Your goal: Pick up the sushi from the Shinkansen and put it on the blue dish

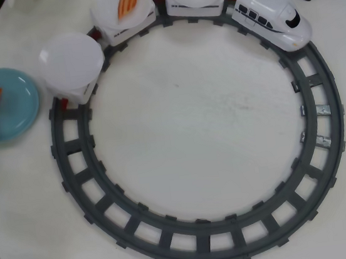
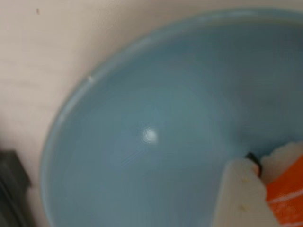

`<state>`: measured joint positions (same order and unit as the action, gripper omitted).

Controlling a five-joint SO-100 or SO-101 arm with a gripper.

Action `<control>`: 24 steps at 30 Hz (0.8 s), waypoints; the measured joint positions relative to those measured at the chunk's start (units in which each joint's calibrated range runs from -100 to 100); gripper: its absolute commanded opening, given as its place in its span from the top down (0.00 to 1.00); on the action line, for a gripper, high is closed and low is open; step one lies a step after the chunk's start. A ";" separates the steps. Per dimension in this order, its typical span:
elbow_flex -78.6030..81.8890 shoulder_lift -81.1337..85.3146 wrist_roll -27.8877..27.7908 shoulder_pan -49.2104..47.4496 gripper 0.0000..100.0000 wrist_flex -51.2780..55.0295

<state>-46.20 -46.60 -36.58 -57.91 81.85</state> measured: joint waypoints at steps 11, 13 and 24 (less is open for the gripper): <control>-0.73 -1.10 1.91 1.06 0.76 -0.34; -1.83 -1.18 1.91 1.06 0.76 -0.34; -21.68 -1.18 1.97 1.06 0.76 14.54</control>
<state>-67.89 -47.79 -34.61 -56.85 96.39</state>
